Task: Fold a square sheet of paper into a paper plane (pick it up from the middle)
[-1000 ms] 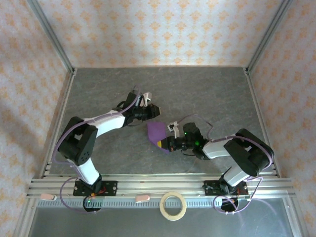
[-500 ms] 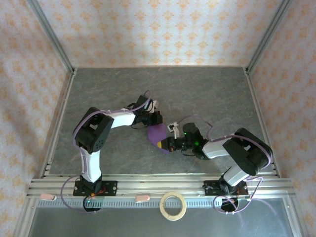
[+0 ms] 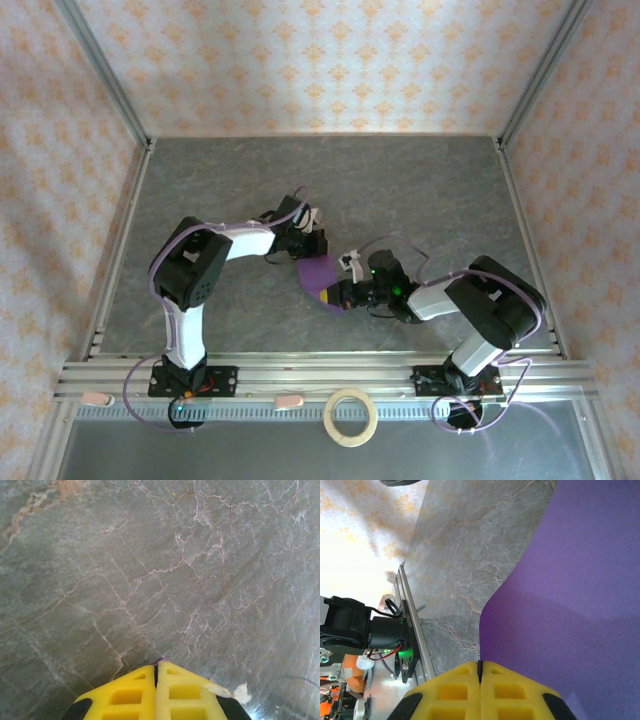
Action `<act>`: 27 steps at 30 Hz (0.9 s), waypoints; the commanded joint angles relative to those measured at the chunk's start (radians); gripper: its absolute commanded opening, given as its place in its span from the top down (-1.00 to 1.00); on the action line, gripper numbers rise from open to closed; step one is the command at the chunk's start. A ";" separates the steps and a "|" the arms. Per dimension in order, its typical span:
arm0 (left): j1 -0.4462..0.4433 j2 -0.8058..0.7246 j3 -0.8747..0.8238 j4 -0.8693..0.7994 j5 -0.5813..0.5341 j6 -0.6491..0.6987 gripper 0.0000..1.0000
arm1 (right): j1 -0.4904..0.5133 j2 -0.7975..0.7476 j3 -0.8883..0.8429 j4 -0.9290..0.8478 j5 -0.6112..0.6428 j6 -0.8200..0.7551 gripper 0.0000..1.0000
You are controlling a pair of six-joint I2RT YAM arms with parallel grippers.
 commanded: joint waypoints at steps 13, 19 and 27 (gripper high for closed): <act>-0.004 -0.102 -0.121 -0.011 -0.087 0.004 1.00 | -0.004 0.011 0.028 -0.008 -0.006 -0.016 1.00; -0.004 -0.048 -0.106 -0.012 -0.069 0.035 1.00 | -0.004 0.012 0.036 -0.011 -0.010 -0.014 1.00; -0.016 0.031 -0.025 -0.094 -0.058 0.146 1.00 | -0.028 0.035 0.077 -0.073 -0.035 -0.049 1.00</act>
